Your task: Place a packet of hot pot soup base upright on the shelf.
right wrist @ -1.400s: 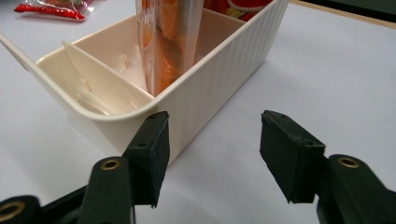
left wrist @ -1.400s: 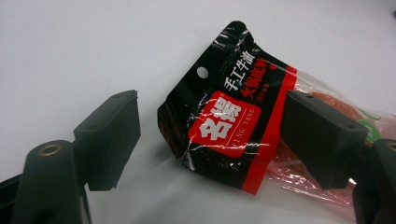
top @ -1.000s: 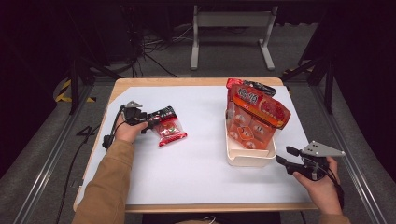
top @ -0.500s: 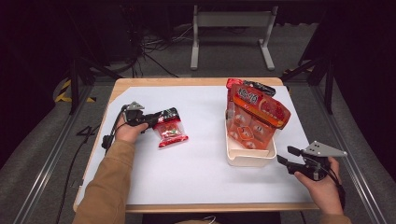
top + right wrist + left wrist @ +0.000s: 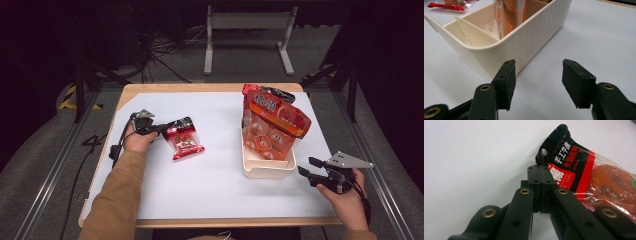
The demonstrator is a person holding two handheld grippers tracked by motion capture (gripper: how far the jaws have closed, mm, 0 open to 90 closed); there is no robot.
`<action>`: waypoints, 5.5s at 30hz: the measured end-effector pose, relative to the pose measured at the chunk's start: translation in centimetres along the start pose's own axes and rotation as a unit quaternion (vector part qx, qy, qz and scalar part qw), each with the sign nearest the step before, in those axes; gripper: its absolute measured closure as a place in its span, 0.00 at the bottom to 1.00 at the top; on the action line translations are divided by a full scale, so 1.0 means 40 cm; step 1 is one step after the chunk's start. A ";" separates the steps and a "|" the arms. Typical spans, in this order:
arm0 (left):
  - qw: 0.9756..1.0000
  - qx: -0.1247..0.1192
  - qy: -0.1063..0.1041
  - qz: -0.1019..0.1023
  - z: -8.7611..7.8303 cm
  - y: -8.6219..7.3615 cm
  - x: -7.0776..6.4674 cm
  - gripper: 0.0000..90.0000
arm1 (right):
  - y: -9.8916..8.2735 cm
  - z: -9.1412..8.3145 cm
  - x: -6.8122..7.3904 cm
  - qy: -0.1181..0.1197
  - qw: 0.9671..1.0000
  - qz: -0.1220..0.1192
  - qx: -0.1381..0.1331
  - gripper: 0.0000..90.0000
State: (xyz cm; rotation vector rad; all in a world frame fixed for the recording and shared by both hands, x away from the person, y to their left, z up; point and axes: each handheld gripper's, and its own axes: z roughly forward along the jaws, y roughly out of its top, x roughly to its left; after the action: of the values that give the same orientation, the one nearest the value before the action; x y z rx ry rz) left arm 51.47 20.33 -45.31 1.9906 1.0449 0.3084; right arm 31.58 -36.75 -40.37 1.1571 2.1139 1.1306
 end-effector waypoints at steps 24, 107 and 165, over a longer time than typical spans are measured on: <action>0.994 -0.082 -0.059 0.031 -0.152 0.059 -0.073 1.00 | 0.006 0.015 -0.026 -0.007 1.000 -0.024 0.016 0.67; 0.924 -0.153 -0.245 0.250 -0.280 0.306 -0.549 1.00 | -0.001 0.027 -0.071 -0.019 1.000 0.000 -0.004 0.69; 0.900 -0.178 -0.296 0.268 -0.053 0.288 -0.699 1.00 | -0.010 0.013 -0.085 -0.018 1.000 0.006 -0.016 0.69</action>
State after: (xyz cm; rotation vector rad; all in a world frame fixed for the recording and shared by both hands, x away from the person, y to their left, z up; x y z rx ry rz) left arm 39.40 -3.31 -30.70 1.8189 0.0356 0.1456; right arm 33.55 -39.52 -40.93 1.1695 2.0571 1.1354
